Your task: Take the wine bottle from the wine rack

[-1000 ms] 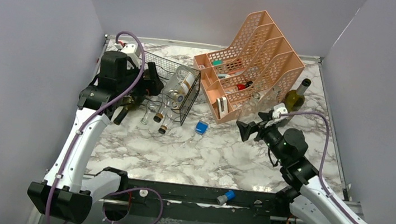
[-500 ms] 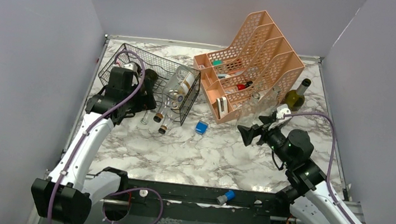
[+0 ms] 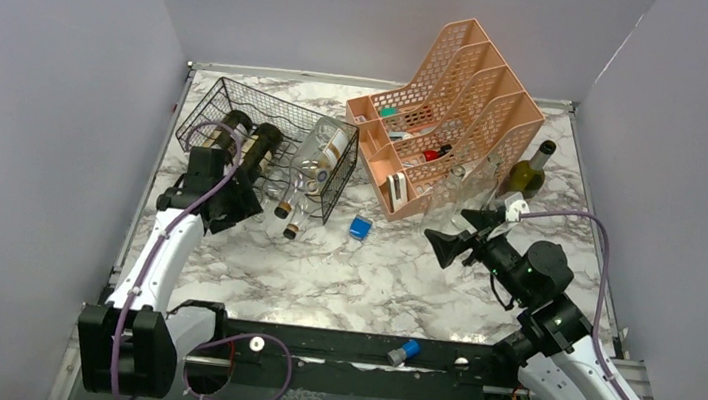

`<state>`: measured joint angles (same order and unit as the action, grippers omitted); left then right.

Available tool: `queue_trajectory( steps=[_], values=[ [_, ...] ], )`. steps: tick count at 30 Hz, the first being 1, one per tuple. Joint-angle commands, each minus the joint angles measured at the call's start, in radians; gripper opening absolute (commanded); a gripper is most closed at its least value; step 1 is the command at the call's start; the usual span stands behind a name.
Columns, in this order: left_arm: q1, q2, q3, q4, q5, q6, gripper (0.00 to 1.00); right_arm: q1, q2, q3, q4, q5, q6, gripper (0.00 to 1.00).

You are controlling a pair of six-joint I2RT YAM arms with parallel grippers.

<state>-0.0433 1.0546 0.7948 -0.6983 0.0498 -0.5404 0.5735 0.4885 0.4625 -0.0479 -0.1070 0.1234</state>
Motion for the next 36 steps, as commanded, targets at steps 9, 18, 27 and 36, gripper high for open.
queue_trajectory(
  steps=[9,18,27,36],
  values=[
    [0.192,0.079,-0.084,0.252,0.342,0.056,0.71,-0.004,-0.045,-0.017,0.011,-0.055,0.005,1.00],
    [0.264,0.199,-0.154,0.416,0.475,0.109,0.81,-0.004,-0.052,-0.019,0.008,-0.059,0.002,1.00],
    [0.269,0.240,-0.235,0.608,0.582,0.135,0.77,-0.004,-0.061,-0.021,0.011,-0.060,-0.006,1.00],
    [0.270,0.254,-0.270,0.649,0.609,0.108,0.71,-0.004,-0.064,-0.022,0.013,-0.059,-0.009,1.00]
  ],
)
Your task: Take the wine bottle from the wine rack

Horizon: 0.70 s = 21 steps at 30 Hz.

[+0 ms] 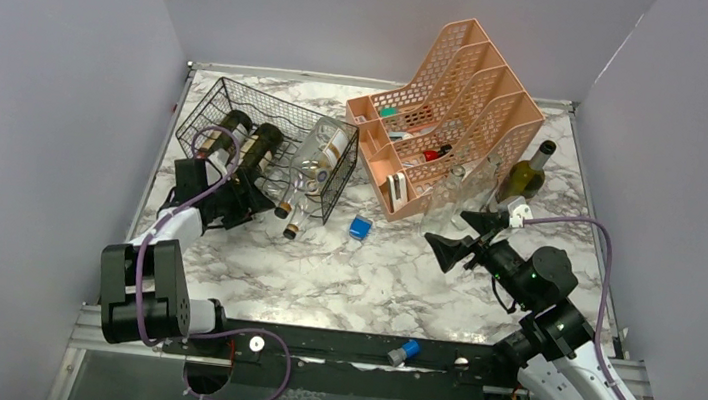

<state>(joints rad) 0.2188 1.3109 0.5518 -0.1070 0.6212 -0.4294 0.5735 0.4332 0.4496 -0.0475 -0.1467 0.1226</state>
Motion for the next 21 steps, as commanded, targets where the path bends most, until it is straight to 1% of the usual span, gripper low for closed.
queue_trajectory(
  steps=[1,6,11,16,21],
  values=[
    [0.007,-0.004,-0.030,0.064,0.033,-0.004,0.70,-0.004,-0.007,-0.008,0.011,-0.019,-0.009,1.00],
    [0.007,0.025,-0.041,0.089,0.074,-0.021,0.67,-0.004,-0.008,-0.007,0.009,-0.020,-0.012,1.00],
    [0.007,0.014,-0.062,0.120,0.084,-0.053,0.59,-0.004,-0.015,-0.008,0.007,-0.017,-0.014,1.00],
    [0.010,-0.010,-0.058,0.083,0.052,-0.071,0.51,-0.004,-0.017,-0.006,0.004,-0.016,-0.014,1.00],
    [0.012,-0.029,-0.077,0.092,0.055,-0.125,0.39,-0.004,-0.010,-0.017,0.023,-0.035,-0.013,1.00]
  ],
)
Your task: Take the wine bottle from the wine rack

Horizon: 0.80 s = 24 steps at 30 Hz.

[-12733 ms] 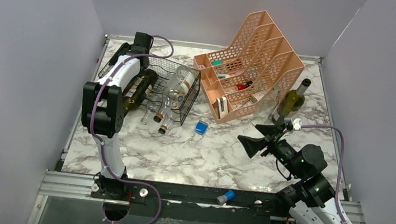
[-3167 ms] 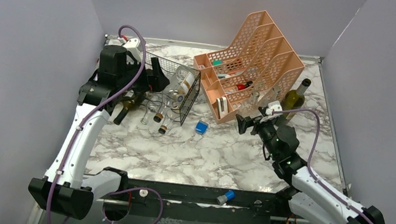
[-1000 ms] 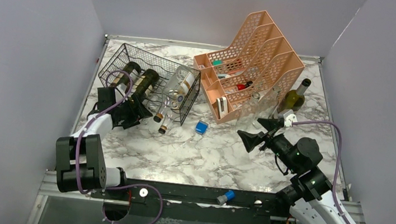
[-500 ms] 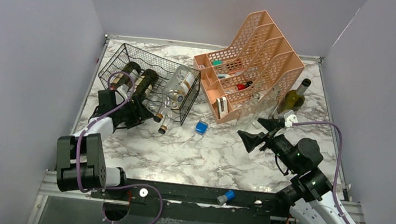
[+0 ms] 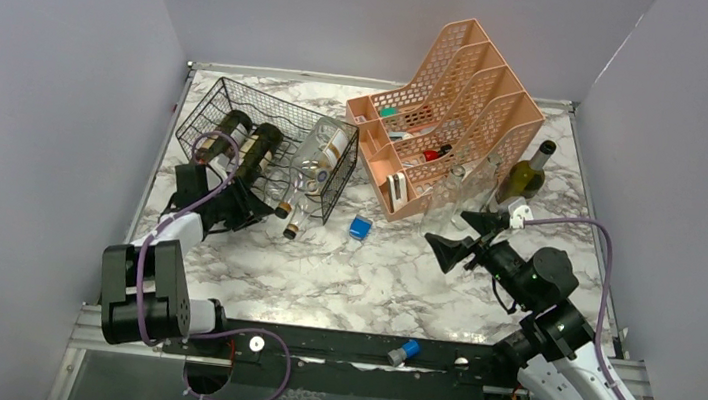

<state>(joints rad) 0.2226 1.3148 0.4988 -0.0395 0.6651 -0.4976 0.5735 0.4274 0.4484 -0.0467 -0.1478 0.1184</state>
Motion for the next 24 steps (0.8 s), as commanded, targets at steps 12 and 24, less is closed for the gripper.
queue_trajectory(
  steps=[12,24],
  values=[
    [0.018,-0.109,-0.072,-0.027,-0.033,-0.142,0.13,-0.004,0.128,0.022,0.077,-0.212,0.037,1.00],
    [0.021,-0.328,-0.108,-0.179,-0.090,-0.251,0.10,-0.004,0.181,0.039,0.111,-0.269,-0.004,1.00]
  ],
)
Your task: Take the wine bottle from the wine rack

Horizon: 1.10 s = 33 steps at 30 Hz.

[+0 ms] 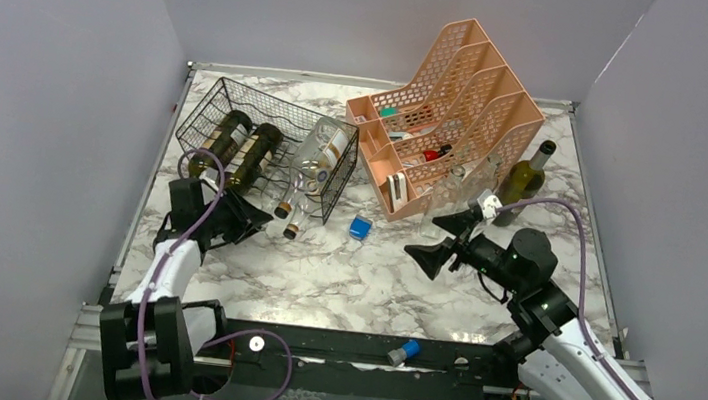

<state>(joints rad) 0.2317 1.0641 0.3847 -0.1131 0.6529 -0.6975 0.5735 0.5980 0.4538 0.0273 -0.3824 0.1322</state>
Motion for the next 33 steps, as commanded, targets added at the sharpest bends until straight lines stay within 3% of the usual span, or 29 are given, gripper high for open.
queue_trajectory(
  steps=[1,10,17,33],
  values=[
    [0.012,-0.100,0.009,-0.127,-0.093,-0.057,0.10,-0.003,0.013,0.033,0.041,-0.034,-0.018,1.00],
    [0.011,-0.181,0.058,-0.246,-0.087,-0.008,0.09,-0.004,0.063,0.050,0.042,-0.050,-0.032,1.00],
    [0.011,-0.243,0.185,-0.474,-0.215,0.112,0.08,-0.001,0.083,0.070,0.057,-0.072,-0.050,1.00],
    [-0.022,-0.331,0.226,-0.682,-0.298,0.180,0.05,0.048,0.219,0.175,0.049,-0.057,-0.110,1.00]
  ],
)
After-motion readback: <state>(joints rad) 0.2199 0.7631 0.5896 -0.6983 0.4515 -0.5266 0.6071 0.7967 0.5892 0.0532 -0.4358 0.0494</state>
